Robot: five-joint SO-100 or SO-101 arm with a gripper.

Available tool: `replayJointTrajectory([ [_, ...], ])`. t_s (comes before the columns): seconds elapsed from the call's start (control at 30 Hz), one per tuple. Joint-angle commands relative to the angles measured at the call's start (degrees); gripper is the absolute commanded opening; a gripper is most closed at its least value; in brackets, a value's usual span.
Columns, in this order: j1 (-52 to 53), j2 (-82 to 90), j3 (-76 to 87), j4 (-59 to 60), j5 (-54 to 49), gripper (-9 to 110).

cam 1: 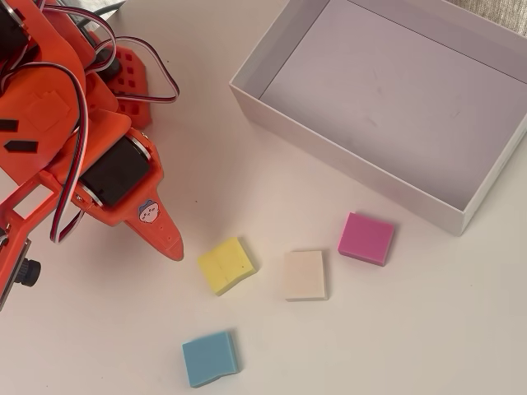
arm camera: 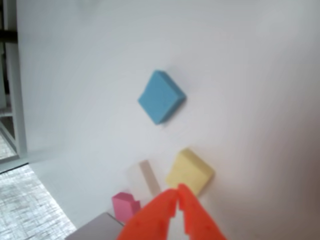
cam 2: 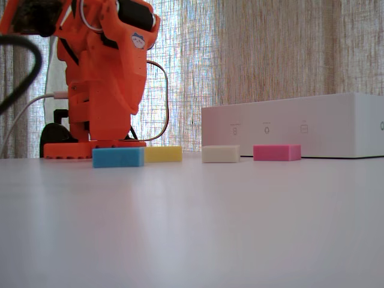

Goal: Grasp the yellow cuboid and put it in the bin.

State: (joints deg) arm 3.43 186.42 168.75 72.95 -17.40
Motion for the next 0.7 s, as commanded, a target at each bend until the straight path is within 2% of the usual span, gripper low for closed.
replayJointTrajectory([
  [0.0,-0.1,-7.0,-6.2,-5.3,-1.7,-5],
  [0.2,-2.3,-24.3,-29.3,-8.8,-0.8,12],
  [0.37,-5.6,-34.8,-45.3,-10.2,0.7,15],
  [0.53,-6.8,-43.9,-66.4,-1.4,5.1,15],
  [0.67,-9.1,-50.6,-84.4,13.4,14.1,16],
])
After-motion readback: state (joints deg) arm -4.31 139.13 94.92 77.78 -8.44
